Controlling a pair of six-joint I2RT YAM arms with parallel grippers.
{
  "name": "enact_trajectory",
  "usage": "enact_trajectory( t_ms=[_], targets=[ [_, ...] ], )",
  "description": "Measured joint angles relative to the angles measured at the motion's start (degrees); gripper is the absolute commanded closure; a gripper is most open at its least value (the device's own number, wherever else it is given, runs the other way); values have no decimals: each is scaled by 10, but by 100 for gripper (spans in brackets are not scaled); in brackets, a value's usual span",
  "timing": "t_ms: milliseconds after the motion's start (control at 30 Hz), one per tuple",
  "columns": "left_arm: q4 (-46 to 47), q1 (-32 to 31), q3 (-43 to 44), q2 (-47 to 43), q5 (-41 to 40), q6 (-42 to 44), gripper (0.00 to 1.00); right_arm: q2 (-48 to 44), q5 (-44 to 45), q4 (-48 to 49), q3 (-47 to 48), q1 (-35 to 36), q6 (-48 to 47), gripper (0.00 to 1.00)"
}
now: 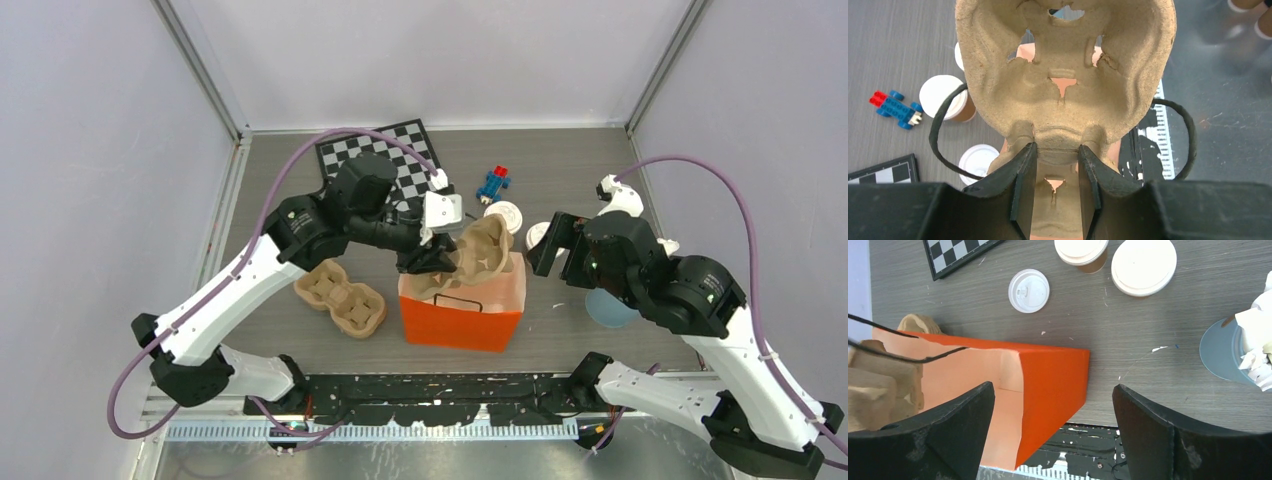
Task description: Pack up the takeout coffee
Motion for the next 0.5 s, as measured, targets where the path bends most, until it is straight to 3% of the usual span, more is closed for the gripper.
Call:
enact_trajectory(
  t_ms=[500],
  targets=[
    [-144,-61,104,54,-141,54,79,34,6,-2,33,0,-6,9]
  ],
)
